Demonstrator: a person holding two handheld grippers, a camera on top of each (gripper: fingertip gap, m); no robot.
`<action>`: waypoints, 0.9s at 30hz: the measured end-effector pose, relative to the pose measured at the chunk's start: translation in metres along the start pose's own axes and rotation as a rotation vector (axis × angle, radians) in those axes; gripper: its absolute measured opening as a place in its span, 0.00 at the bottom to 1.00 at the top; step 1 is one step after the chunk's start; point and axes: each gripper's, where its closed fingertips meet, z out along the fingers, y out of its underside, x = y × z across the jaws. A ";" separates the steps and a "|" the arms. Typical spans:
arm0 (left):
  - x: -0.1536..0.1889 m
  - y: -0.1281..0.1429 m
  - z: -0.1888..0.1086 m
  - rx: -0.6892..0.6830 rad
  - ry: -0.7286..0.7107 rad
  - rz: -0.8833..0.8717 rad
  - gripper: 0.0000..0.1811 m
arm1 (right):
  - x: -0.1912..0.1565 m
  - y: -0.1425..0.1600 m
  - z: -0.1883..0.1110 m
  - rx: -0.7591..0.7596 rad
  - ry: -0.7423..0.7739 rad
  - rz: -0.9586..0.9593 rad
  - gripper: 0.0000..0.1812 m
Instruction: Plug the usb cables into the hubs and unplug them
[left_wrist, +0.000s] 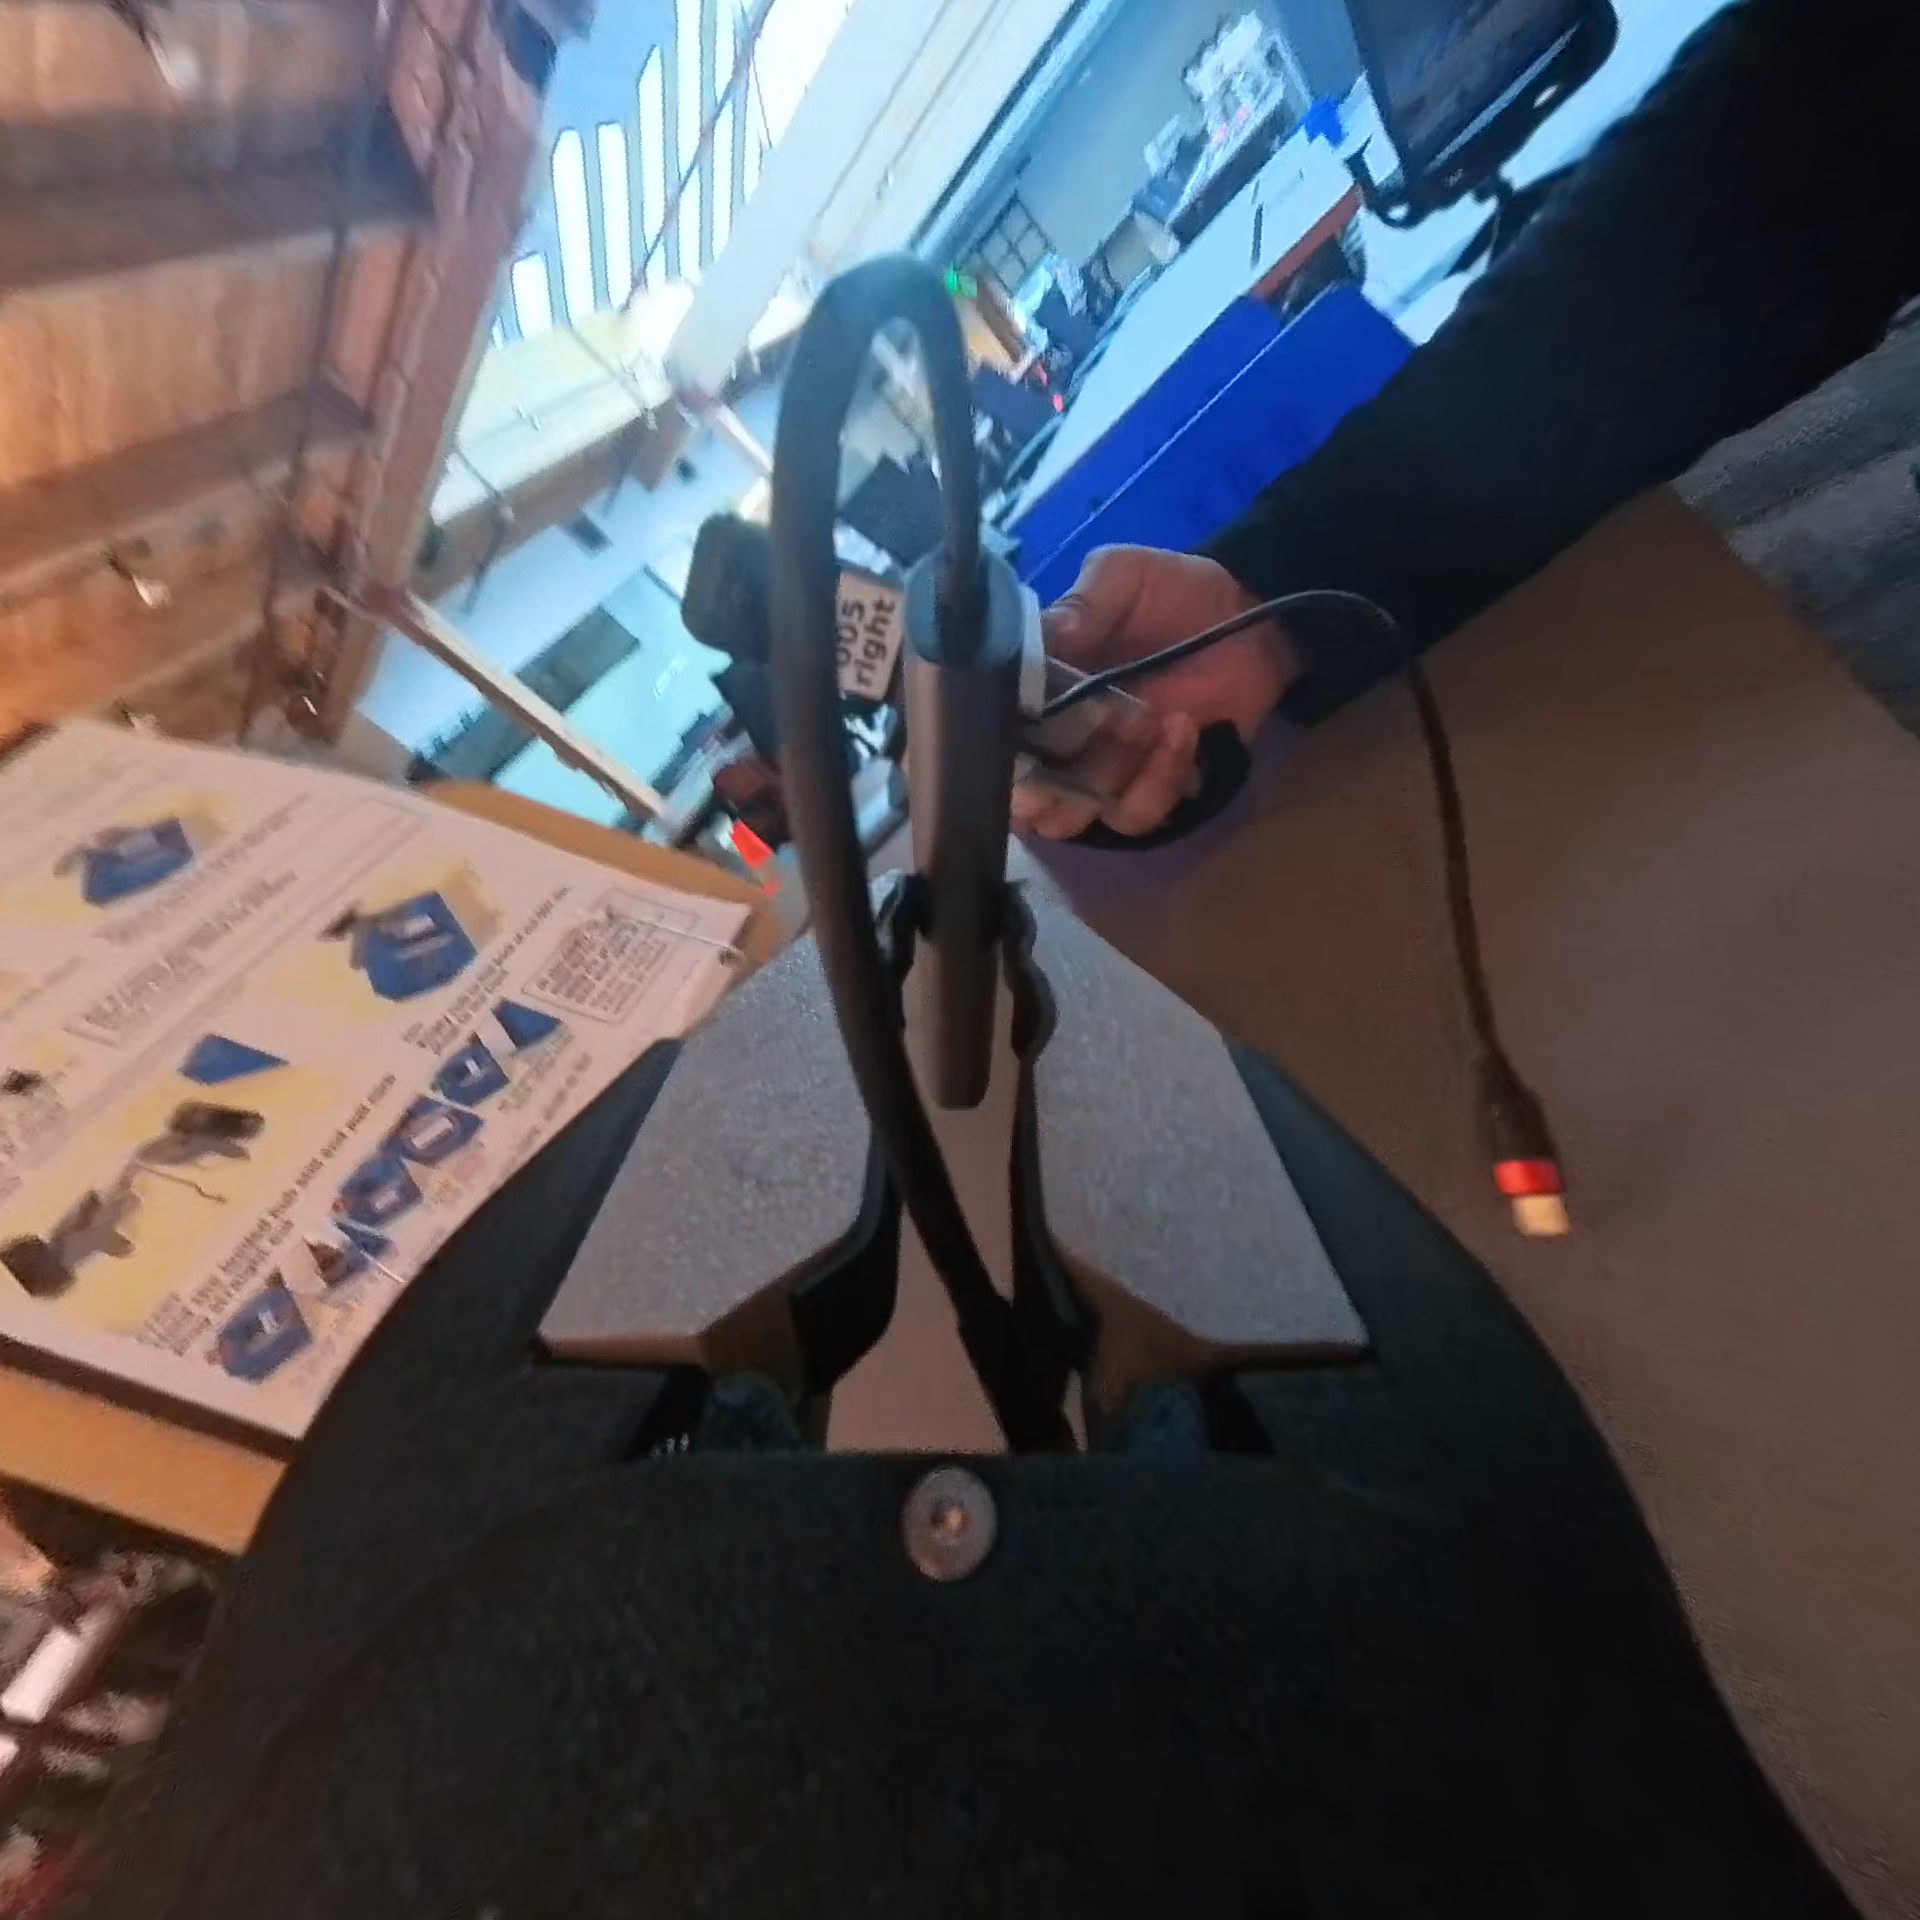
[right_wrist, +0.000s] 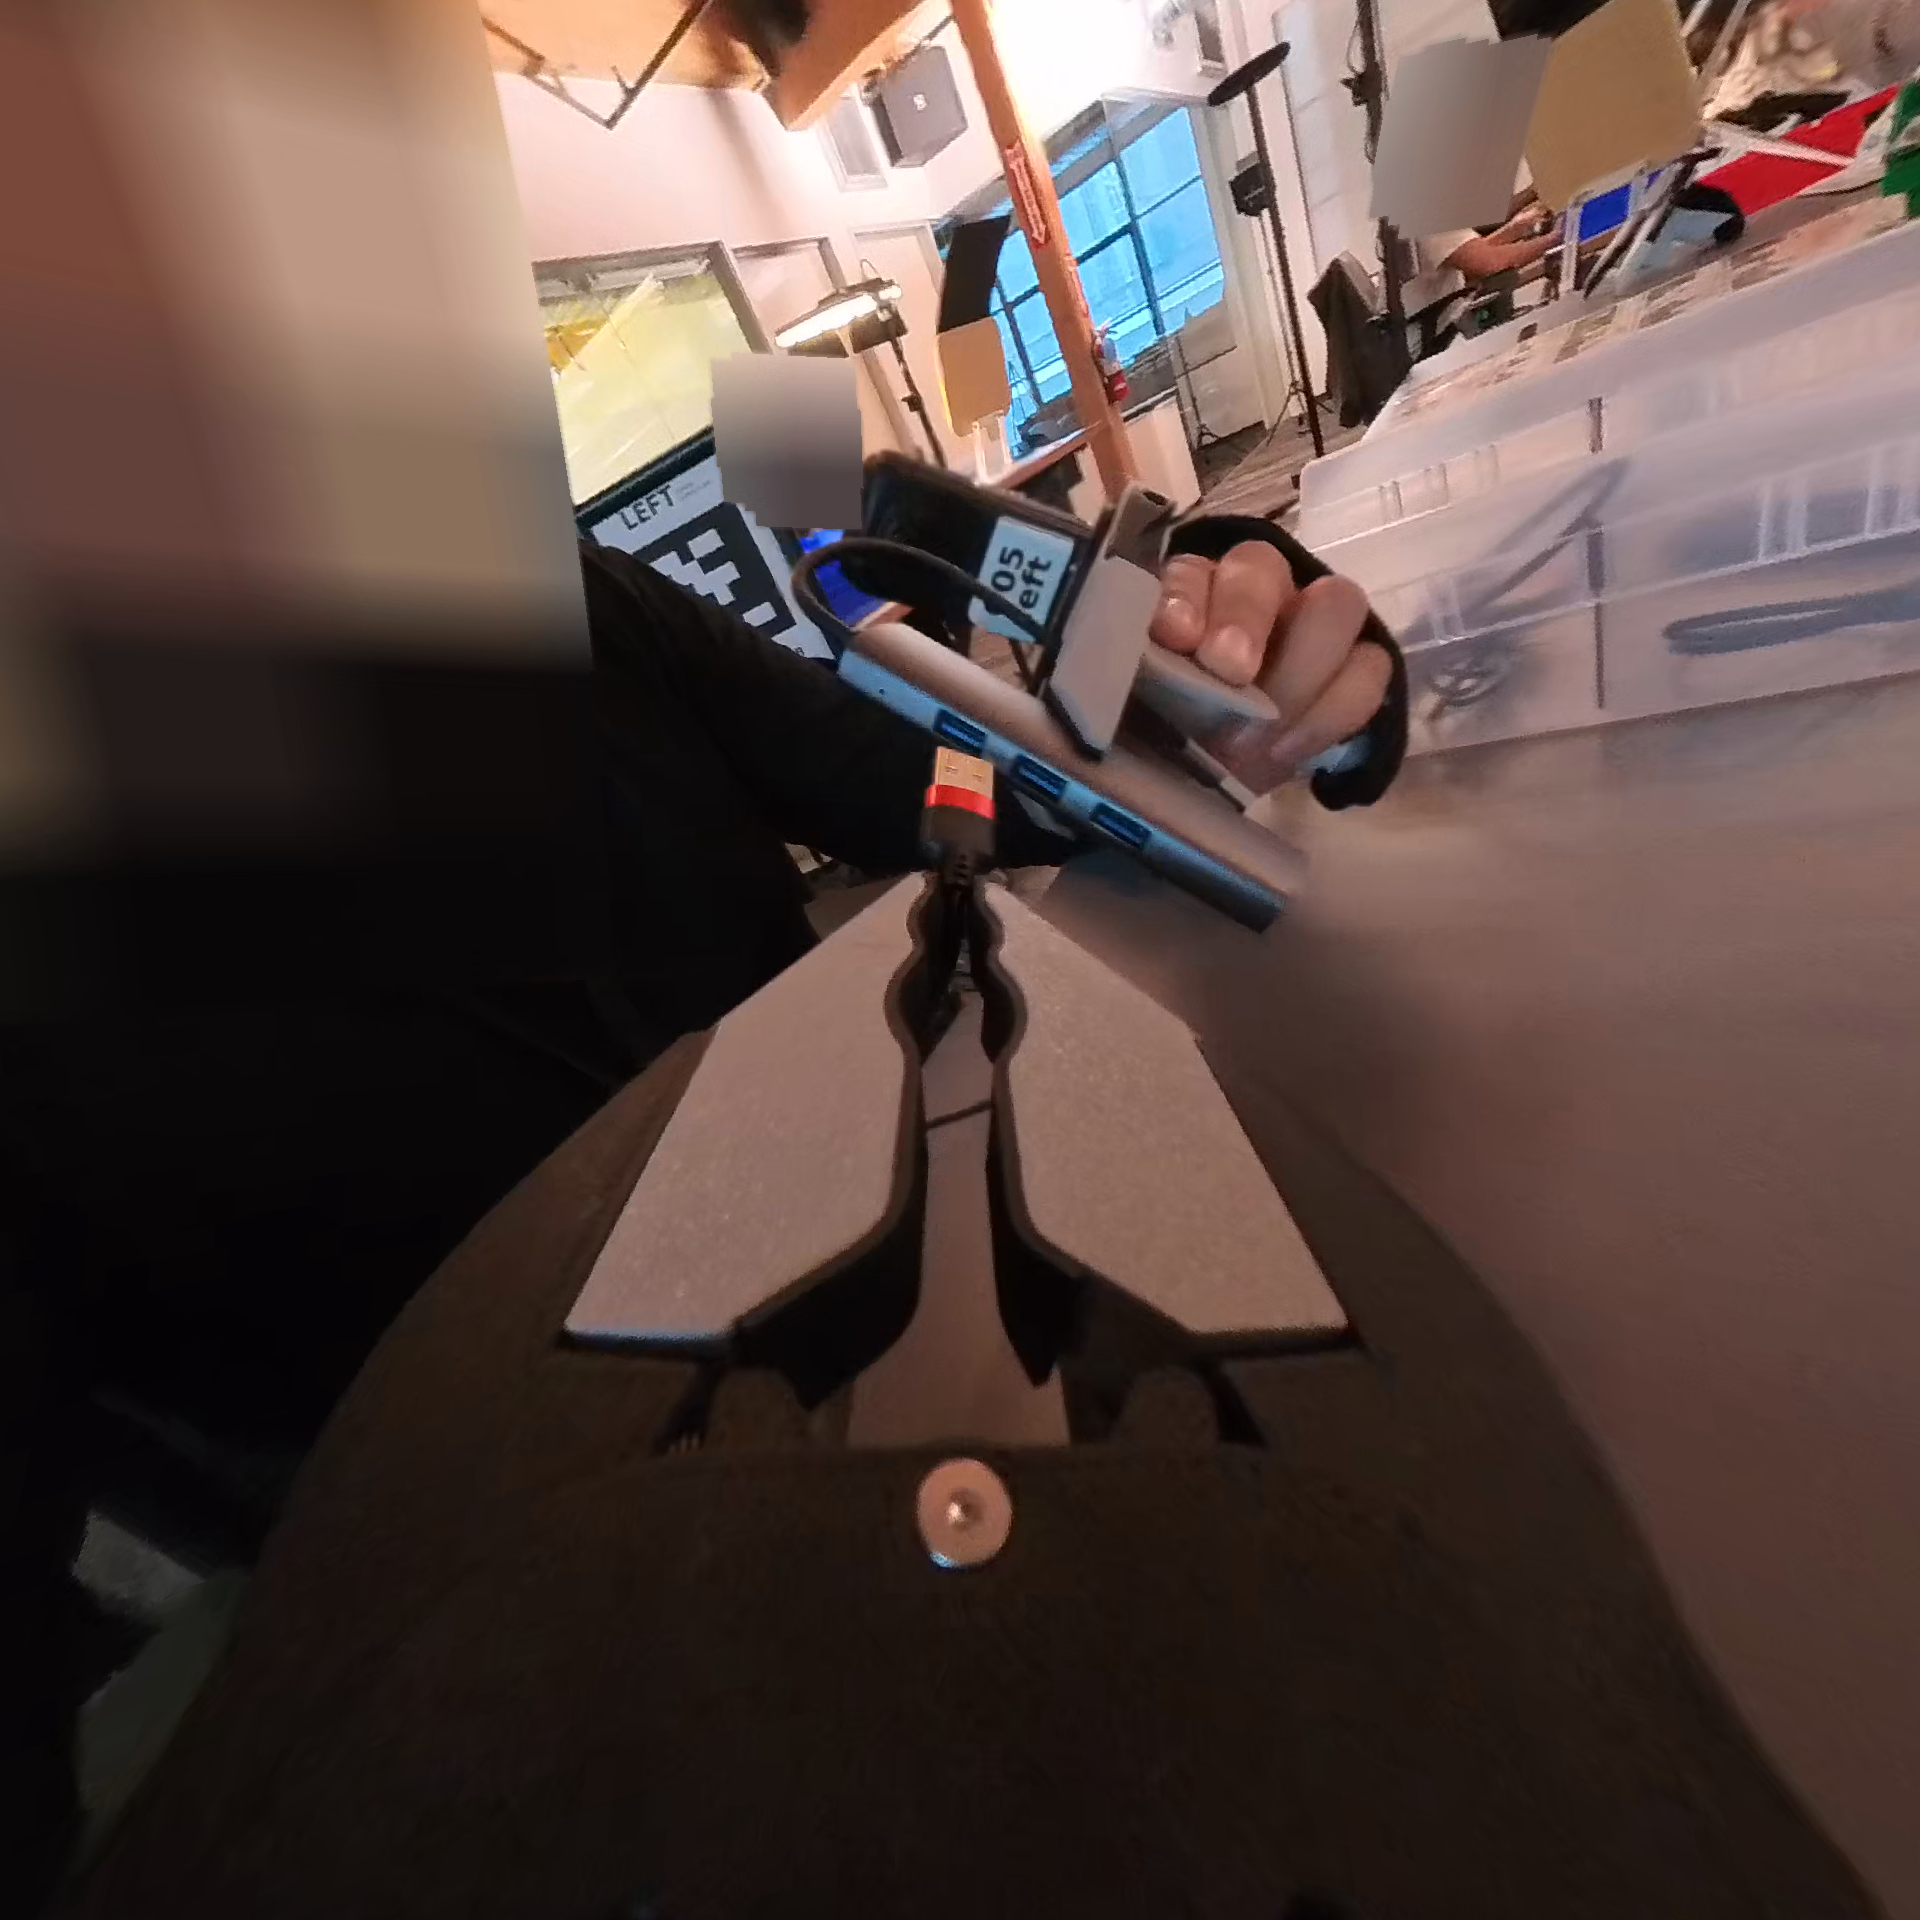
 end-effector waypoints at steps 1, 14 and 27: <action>-0.001 -0.001 -0.001 0.025 -0.007 0.024 0.08 | 0.002 0.000 0.000 -0.003 0.025 0.006 0.00; 0.000 0.001 -0.002 0.036 0.008 0.049 0.08 | -0.002 -0.005 0.007 -0.165 0.340 -0.099 0.01; 0.000 -0.019 -0.012 0.189 0.079 -0.098 0.08 | -0.012 -0.004 0.017 -0.183 0.377 -0.069 0.01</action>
